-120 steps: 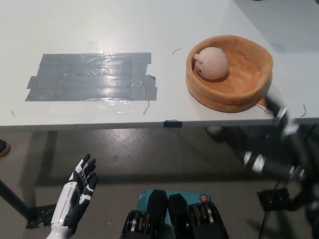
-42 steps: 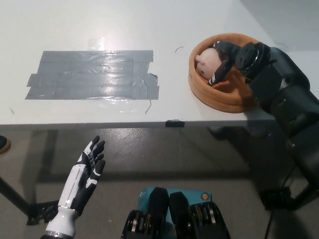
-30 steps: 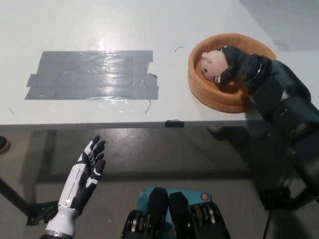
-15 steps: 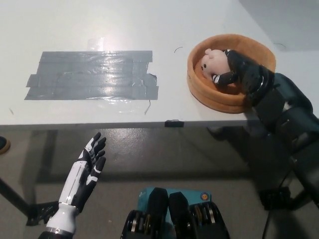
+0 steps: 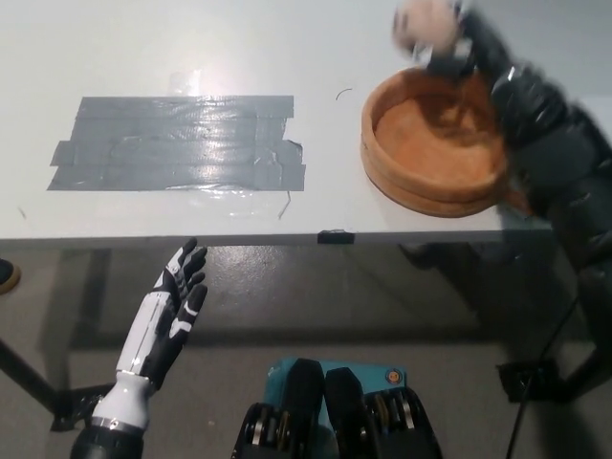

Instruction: An emotional support dumpling is kept in a soft plate infront in the middle of the desk infront of the robot. The robot extends its right arm to pick up the dumpling and hands it to a person

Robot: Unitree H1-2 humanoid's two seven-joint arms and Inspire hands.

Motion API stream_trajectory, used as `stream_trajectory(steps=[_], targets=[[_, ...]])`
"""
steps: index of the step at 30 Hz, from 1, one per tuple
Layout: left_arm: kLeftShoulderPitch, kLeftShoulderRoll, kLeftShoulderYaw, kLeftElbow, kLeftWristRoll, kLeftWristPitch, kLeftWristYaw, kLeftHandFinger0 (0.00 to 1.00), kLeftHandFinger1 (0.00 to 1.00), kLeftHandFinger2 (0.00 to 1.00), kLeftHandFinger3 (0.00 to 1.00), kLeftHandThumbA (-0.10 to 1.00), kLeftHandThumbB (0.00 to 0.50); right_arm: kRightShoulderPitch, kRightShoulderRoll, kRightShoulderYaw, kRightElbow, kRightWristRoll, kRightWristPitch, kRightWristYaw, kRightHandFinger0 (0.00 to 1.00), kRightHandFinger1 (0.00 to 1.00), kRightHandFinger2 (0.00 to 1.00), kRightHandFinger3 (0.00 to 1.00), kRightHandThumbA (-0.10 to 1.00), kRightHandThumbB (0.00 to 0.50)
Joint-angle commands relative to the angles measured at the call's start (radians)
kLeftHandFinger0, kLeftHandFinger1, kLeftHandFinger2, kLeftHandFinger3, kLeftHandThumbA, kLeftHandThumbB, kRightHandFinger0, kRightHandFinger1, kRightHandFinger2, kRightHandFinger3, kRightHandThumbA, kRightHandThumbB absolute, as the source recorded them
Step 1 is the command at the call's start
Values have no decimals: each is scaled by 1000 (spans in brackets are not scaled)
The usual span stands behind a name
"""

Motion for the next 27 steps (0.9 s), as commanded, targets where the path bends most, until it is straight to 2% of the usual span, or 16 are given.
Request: stream_trajectory(steps=[1, 2, 3, 4, 5, 6, 8, 9, 11, 13, 16, 17, 20, 27], targets=[[-30, 12, 9, -7, -2, -14, -1, 1000, 1000, 1000, 1000, 860, 334, -48, -45, -53, -266, 60, -63, -11, 170, 617, 906, 765, -100, 156], [-31, 13, 9, -4, -3, -21, -2, 1000, 1000, 1000, 1000, 860, 333, -28, -47, -63, -333, 72, -66, 2, 190, 592, 875, 740, -100, 153], [-33, 13, 9, -2, -1, -22, -1, 1000, 1000, 1000, 1000, 860, 332, -16, -46, -69, -381, 77, -42, 9, 369, 757, 866, 704, -100, 160], [-35, 14, 8, 0, 2, -22, 0, 1000, 1000, 1000, 1000, 861, 331, 14, -44, -85, -503, 97, 20, 29, 329, 650, 819, 697, -100, 142], [-39, 15, 9, 4, 7, -23, 2, 1000, 1000, 1000, 1000, 874, 331, 35, -41, -94, -583, 117, 37, 47, 140, 367, 721, 646, -100, 144], [-42, 16, 9, 5, 10, -23, 3, 1000, 1000, 1000, 1000, 878, 331, 44, -40, -98, -619, 127, 43, 55, 22, 251, 695, 619, -100, 142], [-45, 17, 10, 8, 10, -20, 4, 1000, 1000, 1000, 1000, 881, 331, 69, -35, -100, -711, 139, 77, 71, 0, 205, 690, 623, -100, 149], [-44, 16, 11, 9, 9, -20, 4, 1000, 1000, 1000, 1000, 881, 331, 84, -29, -102, -767, 143, 112, 77, 0, 203, 713, 674, -100, 147], [-43, 16, 10, 14, 6, -29, 3, 1000, 1000, 1000, 1000, 875, 322, 114, -24, -97, -841, 140, 141, 85, 0, 280, 791, 757, -100, 154], [-42, 15, 10, 8, 6, -25, 2, 1000, 1000, 1000, 1000, 874, 324, 133, -21, -93, -882, 136, 155, 88, 0, 335, 817, 788, -100, 162], [-40, 17, 8, 8, 0, -15, -5, 1000, 1000, 1000, 1000, 878, 336, 158, -16, -93, -922, 134, 173, 86, 10, 386, 834, 823, -100, 146], [-41, 17, 8, 10, 0, -16, -4, 1000, 1000, 1000, 1000, 878, 337, 165, -16, -91, -929, 130, 171, 86, 3, 429, 869, 856, -100, 136], [-41, 17, 8, 9, 7, -21, -1, 1000, 1000, 1000, 1000, 874, 325, 170, -17, -90, -938, 122, 185, 87, 0, 480, 900, 836, -100, 130], [-41, 20, 5, 13, 7, -27, -3, 1000, 1000, 1000, 1000, 880, 328, 173, -15, -92, -932, 132, 178, 87, 9, 491, 902, 806, -100, 123]])
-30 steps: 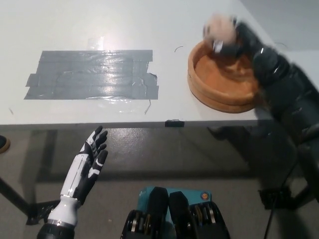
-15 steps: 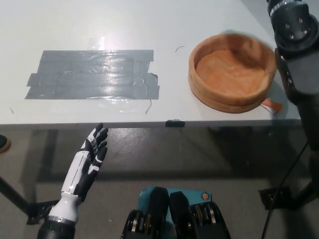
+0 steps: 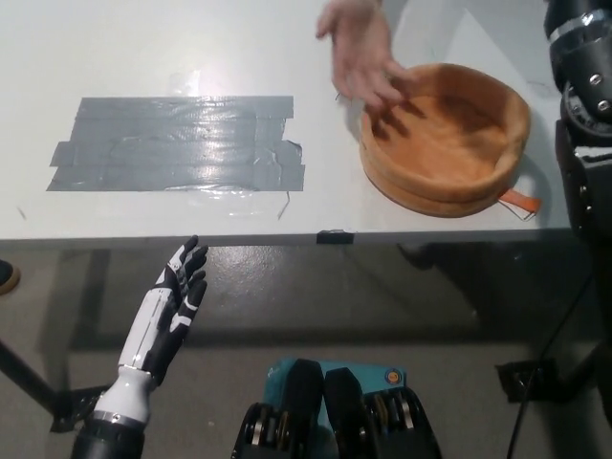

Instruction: An emotional support dumpling is kept in a soft plate infront in the middle of the desk infront of the robot. The robot extends its right arm to pick up the dumpling and hands it to a person

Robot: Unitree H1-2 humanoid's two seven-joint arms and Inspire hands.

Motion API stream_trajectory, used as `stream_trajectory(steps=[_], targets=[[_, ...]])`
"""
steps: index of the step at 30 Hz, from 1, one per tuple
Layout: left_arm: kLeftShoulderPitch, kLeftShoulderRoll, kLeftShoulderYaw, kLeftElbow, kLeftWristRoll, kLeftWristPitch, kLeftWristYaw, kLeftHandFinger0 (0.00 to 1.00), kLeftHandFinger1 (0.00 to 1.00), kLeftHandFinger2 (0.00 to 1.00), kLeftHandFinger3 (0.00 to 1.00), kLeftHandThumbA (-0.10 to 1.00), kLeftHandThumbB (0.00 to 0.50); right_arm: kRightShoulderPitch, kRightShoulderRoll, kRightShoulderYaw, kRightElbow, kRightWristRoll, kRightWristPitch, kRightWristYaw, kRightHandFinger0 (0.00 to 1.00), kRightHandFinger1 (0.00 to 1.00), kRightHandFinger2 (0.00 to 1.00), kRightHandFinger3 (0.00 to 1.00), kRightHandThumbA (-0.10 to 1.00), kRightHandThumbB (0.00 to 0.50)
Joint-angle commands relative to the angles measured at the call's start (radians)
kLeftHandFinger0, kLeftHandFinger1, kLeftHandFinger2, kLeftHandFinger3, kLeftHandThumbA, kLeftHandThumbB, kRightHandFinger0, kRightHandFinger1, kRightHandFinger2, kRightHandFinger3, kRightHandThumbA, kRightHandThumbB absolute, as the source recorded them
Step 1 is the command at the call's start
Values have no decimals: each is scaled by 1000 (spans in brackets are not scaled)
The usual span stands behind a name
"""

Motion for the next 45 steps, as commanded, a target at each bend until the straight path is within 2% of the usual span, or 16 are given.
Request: stream_trajectory(steps=[1, 3, 5, 9, 12, 16, 25, 33, 34, 35, 36, 37, 38, 39, 41, 45], targets=[[-21, 17, 5, -22, 6, -25, -4, 1000, 1000, 1000, 1000, 880, 328, -58, -9, -17, -30, 41, 17, 25, 13, 516, 952, 856, -100, 124], [-16, 18, 5, -25, 2, -20, -7, 1000, 1000, 1000, 1000, 880, 326, -62, -5, -5, -23, 21, 33, 17, 72, 594, 1000, 881, -100, 138], [-15, 19, 4, -25, -4, -20, -10, 1000, 1000, 1000, 1000, 876, 323, -72, -10, 15, 5, -15, 21, 3, 239, 728, 1000, 862, -100, 154], [-7, 15, 2, -26, 1, -19, -7, 1000, 1000, 1000, 1000, 867, 333, -117, -11, 66, 122, -81, -10, -21, 99, 597, 943, 765, -100, 168], [-2, 14, -6, -31, 8, -18, -10, 1000, 1000, 1000, 1000, 871, 335, -175, -3, 122, 283, -131, -57, -40, 0, 503, 852, 826, -100, 160], [-3, 13, -9, -34, 11, -19, -9, 1000, 1000, 1000, 1000, 875, 337, -273, 1, 219, 553, -198, -152, -64, 0, 495, 888, 930, -100, 160], [-13, 16, -7, -31, -4, -25, -13, 1000, 1000, 1000, 1000, 864, 343, -417, 63, 319, 979, -220, -223, -156, 11, 539, 950, 882, -100, 227], [-10, 20, -9, -40, 8, -9, -11, 1000, 1000, 1000, 1000, 879, 351, -405, 102, 365, 1077, -234, -238, -143, 22, 559, 971, 824, -100, 225], [-10, 20, -9, -44, 7, -5, -12, 1000, 1000, 1000, 1000, 879, 351, -404, 104, 372, 1081, -235, -231, -108, 87, 632, 1000, 932, -100, 219], [-7, 21, -10, -46, 5, -2, -14, 1000, 1000, 1000, 1000, 878, 351, -400, 103, 377, 1080, -236, -228, -87, 370, 870, 1000, 1000, -87, 221], [-6, 21, -10, -48, 5, -1, -15, 1000, 1000, 1000, 1000, 877, 351, -400, 102, 383, 1081, -238, -229, -69, 459, 886, 1000, 954, -81, 236], [-7, 22, -11, -44, 8, -7, -14, 1000, 1000, 1000, 1000, 877, 349, -403, 101, 384, 1084, -230, -222, -19, 631, 950, 1000, 1000, 200, 345], [-7, 22, -11, -44, 6, -8, -14, 1000, 1000, 1000, 1000, 876, 347, -405, 100, 383, 1085, -224, -218, 9, 672, 919, 1000, 1000, 298, 364], [-7, 22, -11, -44, 5, -8, -14, 1000, 1000, 1000, 1000, 875, 346, -408, 98, 385, 1087, -221, -218, 44, 747, 997, 1000, 1000, 382, 399], [-7, 22, -11, -43, 5, -11, -14, 1000, 1000, 1000, 1000, 875, 346, -407, 96, 381, 1086, -213, -224, 71, 964, 1000, 1000, 1000, 519, 427], [-13, 22, -11, -41, 1, -3, -15, 1000, 1000, 1000, 1000, 873, 348, -405, 87, 360, 1076, -192, -248, 98, 1000, 1000, 1000, 1000, 643, 495]])
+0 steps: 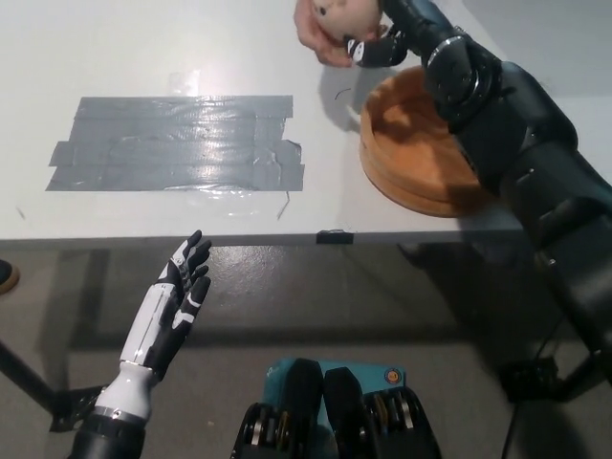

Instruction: An emotional support dumpling is kept in a soft plate infront in the middle of the desk infront of the robot. The robot extends its right arm to pick up the dumpling and hands it to a person

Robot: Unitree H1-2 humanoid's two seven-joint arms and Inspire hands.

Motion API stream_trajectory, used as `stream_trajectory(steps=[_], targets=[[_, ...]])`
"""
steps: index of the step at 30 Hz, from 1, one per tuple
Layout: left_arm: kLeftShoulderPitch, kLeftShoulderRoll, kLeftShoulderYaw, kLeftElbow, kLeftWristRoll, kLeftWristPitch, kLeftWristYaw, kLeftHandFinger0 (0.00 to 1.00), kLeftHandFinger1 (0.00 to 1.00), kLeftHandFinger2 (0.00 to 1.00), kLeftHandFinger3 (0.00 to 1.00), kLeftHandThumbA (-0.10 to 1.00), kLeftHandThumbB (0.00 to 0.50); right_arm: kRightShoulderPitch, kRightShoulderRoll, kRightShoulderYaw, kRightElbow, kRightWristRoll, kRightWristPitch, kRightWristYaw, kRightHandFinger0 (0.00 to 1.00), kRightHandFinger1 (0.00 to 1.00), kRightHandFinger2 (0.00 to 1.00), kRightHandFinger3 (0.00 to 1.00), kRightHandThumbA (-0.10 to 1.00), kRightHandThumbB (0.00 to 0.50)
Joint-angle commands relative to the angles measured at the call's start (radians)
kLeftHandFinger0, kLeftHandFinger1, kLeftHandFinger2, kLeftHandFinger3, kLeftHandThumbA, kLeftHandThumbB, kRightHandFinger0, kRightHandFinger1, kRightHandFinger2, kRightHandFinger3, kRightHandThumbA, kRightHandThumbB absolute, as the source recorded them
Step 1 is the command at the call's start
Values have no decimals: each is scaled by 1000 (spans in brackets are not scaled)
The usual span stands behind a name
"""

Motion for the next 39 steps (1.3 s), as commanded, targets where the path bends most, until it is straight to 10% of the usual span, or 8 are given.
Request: stream_trajectory(steps=[1, 8, 19, 28, 39], targets=[[-11, 15, 1, -32, 2, -8, -12, 1000, 1000, 1000, 1000, 873, 347, -70, -12, -11, -11, 18, -56, 91, 1000, 1000, 1000, 1000, 648, 499], [-11, 16, -1, -26, -8, -19, -19, 1000, 1000, 1000, 1000, 863, 348, -73, -33, -20, -52, 24, -28, 172, 1000, 1000, 1000, 1000, 889, 500], [11, 10, -11, -40, 3, -14, -16, 1000, 1000, 1000, 1000, 852, 339, 9, -124, -195, -429, 118, -63, 113, 1000, 1000, 1000, 1000, 920, 496], [6, 12, -2, -38, -25, 12, -24, 1000, 1000, 1000, 1000, 831, 367, 397, -203, -322, -1467, 232, 255, 238, 1000, 1000, 1000, 1000, 1000, 485], [-24, 17, -10, 1, 10, -17, -16, 1000, 1000, 1000, 1000, 865, 363, 957, -149, -301, -2047, 424, 228, 148, 1000, 1000, 1000, 1000, 959, 354]])
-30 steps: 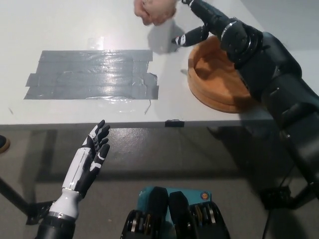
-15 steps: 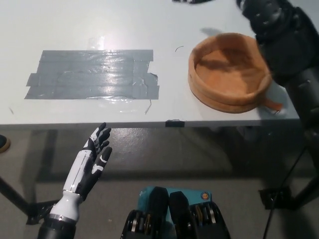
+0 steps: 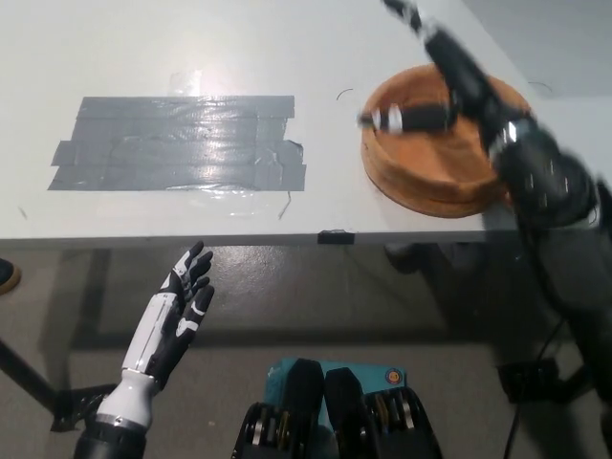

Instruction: An emotional support dumpling is kept in a soft plate infront in the middle of the desk infront of the robot. The robot extends its right arm to pick up the dumpling and hands it to a person

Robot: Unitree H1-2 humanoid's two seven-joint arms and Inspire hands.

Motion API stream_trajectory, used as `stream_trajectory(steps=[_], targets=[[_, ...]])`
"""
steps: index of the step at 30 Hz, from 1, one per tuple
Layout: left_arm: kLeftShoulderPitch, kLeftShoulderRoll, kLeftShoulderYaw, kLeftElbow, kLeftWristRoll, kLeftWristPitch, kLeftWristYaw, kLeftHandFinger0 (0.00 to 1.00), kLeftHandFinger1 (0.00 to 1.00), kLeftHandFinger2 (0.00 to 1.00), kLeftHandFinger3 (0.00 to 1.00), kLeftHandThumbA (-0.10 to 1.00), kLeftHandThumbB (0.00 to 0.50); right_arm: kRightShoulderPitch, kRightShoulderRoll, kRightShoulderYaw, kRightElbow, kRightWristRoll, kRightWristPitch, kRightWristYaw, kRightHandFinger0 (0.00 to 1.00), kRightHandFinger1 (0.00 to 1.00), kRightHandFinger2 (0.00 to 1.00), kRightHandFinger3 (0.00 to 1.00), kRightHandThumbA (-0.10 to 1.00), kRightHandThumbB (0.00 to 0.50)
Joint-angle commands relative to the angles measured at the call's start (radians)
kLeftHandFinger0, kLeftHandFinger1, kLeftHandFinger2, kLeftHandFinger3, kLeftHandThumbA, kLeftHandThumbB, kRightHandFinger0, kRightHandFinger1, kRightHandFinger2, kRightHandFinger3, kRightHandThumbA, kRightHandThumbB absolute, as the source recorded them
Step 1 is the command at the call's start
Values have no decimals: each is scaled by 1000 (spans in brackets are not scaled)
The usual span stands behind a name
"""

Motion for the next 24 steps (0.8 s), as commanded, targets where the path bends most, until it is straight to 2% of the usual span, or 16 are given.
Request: stream_trajectory(steps=[1, 3, 5, 12, 15, 17, 19, 22, 24], targets=[[-31, 16, -5, -30, 12, -22, -14, 1000, 1000, 1000, 1000, 862, 360, 416, -37, -87, -1075, 326, 115, 0, 1000, 1000, 1000, 1000, 944, 343], [-29, 16, -5, -30, 16, -22, -12, 1000, 1000, 1000, 1000, 861, 359, 466, -27, -75, -1072, 316, 96, -3, 1000, 1000, 1000, 1000, 931, 338], [-19, 16, -5, -33, 16, -24, -12, 1000, 1000, 1000, 1000, 857, 356, 554, -23, -53, -1053, 282, 52, 0, 1000, 1000, 1000, 1000, 978, 338], [-21, 13, -4, -19, 10, -34, -11, 1000, 1000, 1000, 1000, 853, 364, 649, -9, -54, -990, 270, -27, -8, 1000, 1000, 1000, 1000, 969, 333], [-20, 11, -6, -16, 10, -33, -12, 1000, 1000, 1000, 1000, 856, 365, 684, -5, -61, -949, 258, -60, -14, 1000, 1000, 1000, 1000, 972, 349], [-15, 13, -5, -24, 16, -26, -10, 1000, 1000, 1000, 1000, 857, 365, 694, -5, -61, -911, 251, -87, -14, 1000, 1000, 1000, 1000, 968, 335], [-5, 15, -6, -30, 20, -29, -9, 1000, 1000, 1000, 1000, 856, 349, 723, 6, -61, -811, 234, -116, -20, 1000, 1000, 1000, 1000, 920, 304], [3, 11, -10, -33, 18, -24, -12, 1000, 1000, 1000, 1000, 849, 346, 731, 8, -64, -637, 200, -169, -21, 1000, 1000, 1000, 1000, 893, 285], [11, 8, -14, -35, 21, -27, -11, 1000, 1000, 1000, 1000, 847, 347, 728, 9, -65, -506, 196, -182, -14, 1000, 1000, 1000, 1000, 872, 302]])
